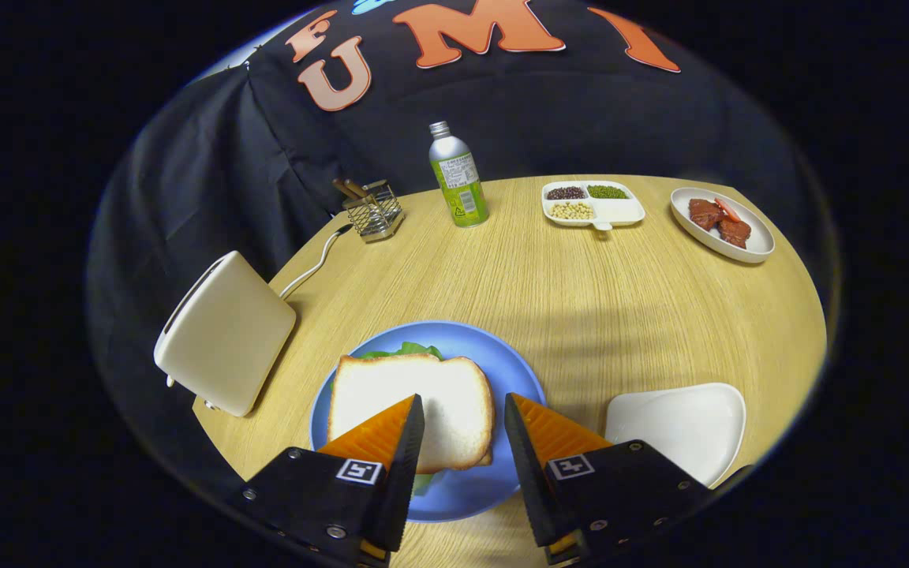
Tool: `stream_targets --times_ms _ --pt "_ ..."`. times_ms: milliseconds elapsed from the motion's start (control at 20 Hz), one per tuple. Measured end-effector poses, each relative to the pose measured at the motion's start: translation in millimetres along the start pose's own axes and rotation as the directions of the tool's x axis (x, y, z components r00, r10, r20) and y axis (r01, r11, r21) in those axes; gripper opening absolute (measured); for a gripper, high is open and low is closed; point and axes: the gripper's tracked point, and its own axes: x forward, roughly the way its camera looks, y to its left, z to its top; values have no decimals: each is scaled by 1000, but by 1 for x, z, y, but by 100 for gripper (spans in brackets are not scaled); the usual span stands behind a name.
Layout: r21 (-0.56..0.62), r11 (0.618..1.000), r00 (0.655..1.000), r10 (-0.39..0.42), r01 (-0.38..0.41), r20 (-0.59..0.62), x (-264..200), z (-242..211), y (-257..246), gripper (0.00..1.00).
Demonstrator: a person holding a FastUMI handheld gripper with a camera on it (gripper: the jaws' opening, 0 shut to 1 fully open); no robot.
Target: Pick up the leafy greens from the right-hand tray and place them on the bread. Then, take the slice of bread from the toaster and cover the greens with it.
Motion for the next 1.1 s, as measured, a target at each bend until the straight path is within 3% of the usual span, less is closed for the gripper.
stream_targets --times_ms 300,550,700,900,1100 --pt "-56 996 966 -57 74 251 -61 62 0 79" --pt "-122 986 901 -54 118 431 -117 102 11 88" --pt "-151 977 858 -52 149 510 -156 115 19 87" --pt "-195 973 824 9 123 567 -203 119 41 90" --pt "-188 960 748 -33 209 663 -249 126 36 96"
